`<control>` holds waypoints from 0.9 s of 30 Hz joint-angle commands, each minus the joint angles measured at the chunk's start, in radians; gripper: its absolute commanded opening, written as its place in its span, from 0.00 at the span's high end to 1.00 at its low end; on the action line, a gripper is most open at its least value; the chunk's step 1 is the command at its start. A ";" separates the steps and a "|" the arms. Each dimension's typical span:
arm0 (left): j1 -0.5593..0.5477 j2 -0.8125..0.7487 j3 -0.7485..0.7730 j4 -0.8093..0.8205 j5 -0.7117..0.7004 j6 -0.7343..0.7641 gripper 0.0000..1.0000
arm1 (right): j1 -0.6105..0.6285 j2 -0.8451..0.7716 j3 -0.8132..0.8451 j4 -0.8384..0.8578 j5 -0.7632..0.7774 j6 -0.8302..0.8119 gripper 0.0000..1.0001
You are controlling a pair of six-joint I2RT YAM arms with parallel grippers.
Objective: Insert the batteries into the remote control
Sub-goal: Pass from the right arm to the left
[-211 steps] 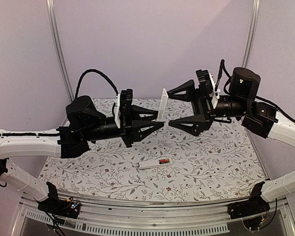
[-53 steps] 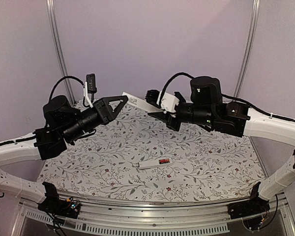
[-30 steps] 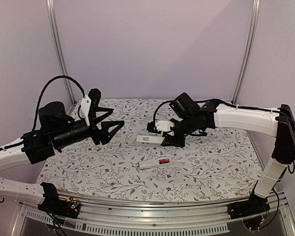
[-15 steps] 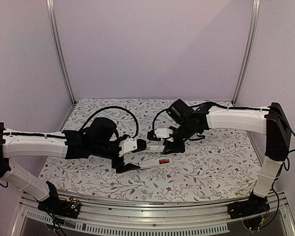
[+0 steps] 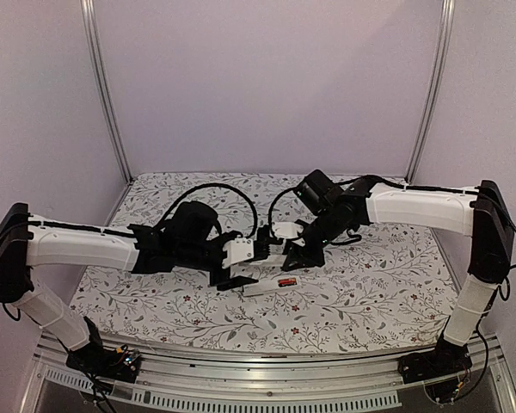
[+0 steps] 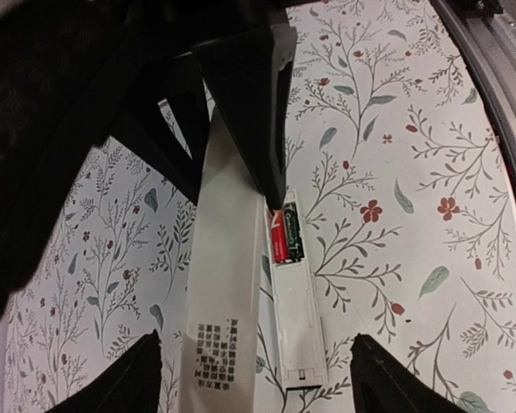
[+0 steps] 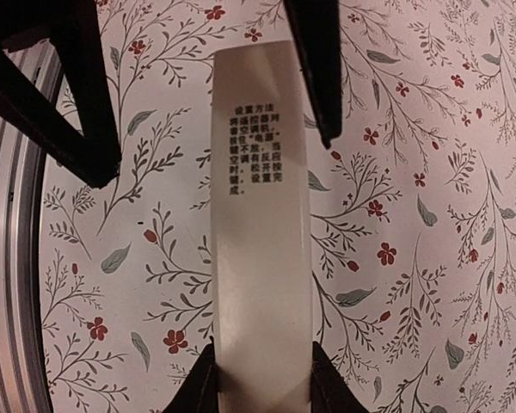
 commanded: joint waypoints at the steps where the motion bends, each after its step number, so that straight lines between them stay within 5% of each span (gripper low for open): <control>1: 0.022 0.007 -0.013 0.026 -0.004 -0.001 0.27 | -0.003 -0.066 0.023 -0.011 -0.053 -0.015 0.94; 15: 0.024 0.018 0.039 0.007 0.007 -0.067 0.48 | -0.004 -0.081 0.024 -0.015 -0.054 -0.015 0.93; 27: 0.023 -0.009 0.025 0.018 0.006 -0.074 0.78 | -0.004 -0.080 0.023 -0.014 -0.051 -0.015 0.93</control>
